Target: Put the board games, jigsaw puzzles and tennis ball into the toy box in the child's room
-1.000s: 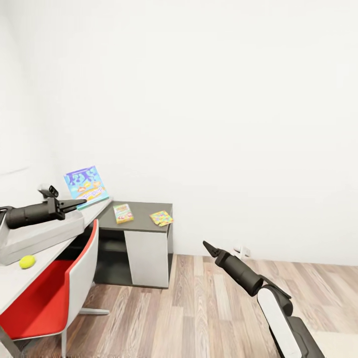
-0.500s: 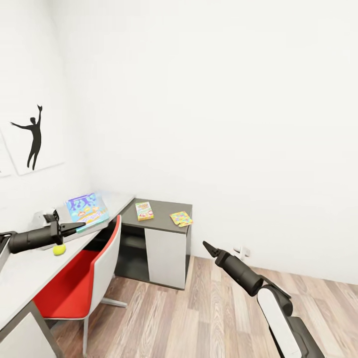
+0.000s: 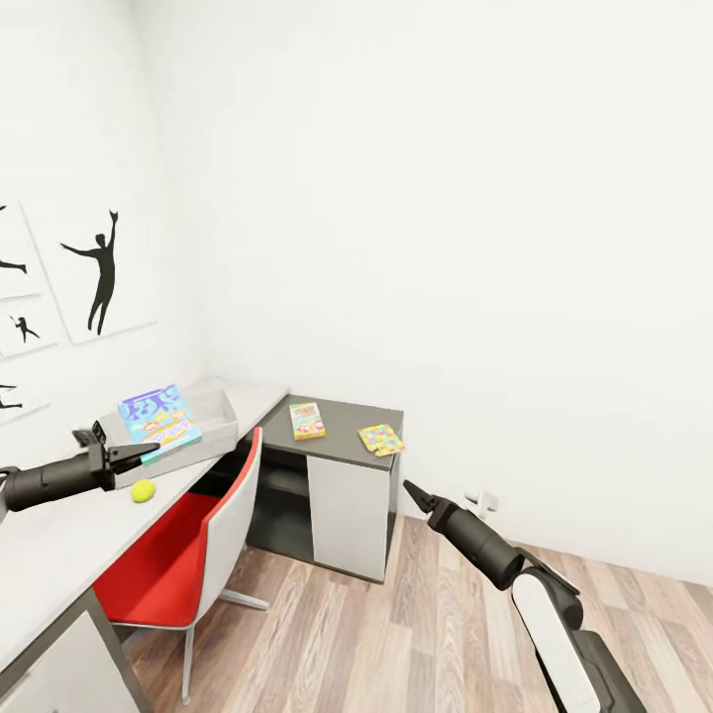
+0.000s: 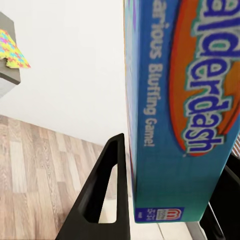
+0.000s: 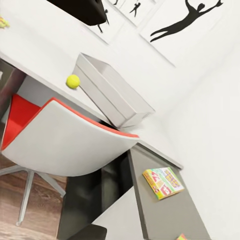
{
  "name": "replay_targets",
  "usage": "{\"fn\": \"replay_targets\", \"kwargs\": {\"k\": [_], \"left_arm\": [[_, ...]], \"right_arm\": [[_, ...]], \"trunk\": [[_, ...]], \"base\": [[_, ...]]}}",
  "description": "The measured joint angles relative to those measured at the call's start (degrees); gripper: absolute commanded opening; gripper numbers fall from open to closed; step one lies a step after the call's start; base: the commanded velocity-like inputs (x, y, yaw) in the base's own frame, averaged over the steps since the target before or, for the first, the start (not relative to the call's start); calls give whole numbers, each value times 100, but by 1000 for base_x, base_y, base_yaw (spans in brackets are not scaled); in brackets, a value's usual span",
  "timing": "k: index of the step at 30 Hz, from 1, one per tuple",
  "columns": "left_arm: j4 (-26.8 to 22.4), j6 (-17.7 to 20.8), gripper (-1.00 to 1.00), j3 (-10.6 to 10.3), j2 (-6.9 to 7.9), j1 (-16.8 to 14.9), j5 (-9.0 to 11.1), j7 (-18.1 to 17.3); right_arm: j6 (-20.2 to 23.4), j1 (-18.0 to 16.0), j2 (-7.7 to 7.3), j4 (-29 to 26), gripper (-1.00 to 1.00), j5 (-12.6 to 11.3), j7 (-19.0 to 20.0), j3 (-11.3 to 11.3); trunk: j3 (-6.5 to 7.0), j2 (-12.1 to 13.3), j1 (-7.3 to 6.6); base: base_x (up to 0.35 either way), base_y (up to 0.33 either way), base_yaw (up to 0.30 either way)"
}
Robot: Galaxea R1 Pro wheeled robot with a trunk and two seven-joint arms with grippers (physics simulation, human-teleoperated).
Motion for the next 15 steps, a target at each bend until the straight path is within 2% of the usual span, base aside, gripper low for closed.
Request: {"fn": "replay_targets", "kwargs": {"k": [15], "left_arm": [[0,-7,-100,0,0,3,-4,0]], "right_arm": [[0,0,0,-1,100,5,17,1]], "trunk": [[0,0,1]], "base": [[186,38,0]]}}
